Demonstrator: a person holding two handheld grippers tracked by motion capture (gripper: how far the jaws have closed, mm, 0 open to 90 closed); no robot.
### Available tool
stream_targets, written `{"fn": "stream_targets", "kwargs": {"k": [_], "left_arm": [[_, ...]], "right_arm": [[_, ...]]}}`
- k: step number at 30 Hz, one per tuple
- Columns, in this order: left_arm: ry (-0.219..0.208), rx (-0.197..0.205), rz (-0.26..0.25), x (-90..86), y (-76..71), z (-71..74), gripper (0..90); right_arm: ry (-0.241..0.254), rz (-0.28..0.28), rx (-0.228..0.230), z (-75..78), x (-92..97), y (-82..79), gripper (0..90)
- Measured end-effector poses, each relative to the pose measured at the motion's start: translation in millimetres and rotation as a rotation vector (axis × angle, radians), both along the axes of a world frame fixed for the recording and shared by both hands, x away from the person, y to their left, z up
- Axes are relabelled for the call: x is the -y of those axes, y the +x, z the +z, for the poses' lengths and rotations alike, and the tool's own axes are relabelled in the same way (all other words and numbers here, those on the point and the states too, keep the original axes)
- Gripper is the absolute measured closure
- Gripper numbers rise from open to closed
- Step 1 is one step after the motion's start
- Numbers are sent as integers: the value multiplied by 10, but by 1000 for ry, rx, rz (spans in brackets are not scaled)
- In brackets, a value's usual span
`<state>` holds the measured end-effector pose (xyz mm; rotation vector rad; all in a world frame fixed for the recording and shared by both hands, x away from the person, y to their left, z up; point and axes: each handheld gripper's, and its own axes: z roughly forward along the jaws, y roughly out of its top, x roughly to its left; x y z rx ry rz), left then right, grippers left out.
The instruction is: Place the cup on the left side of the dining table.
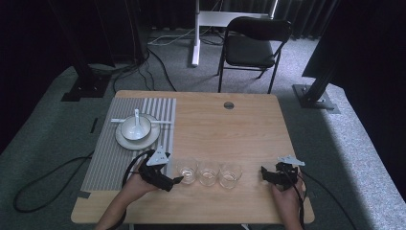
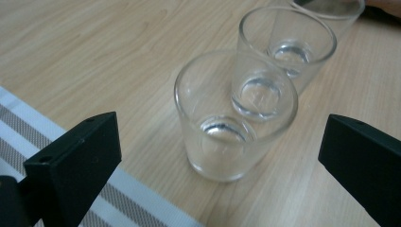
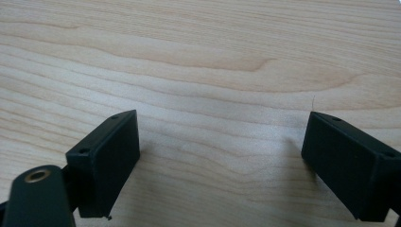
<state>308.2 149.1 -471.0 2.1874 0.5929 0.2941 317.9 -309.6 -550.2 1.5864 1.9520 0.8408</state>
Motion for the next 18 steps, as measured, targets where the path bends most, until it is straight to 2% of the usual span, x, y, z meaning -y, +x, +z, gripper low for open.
{"fn": "stream_targets", "kwargs": {"k": [18], "left_arm": [[30,0,-61,293,77,25,5]], "right_arm": [[-1,1,1,-1,1,0,117]]}}
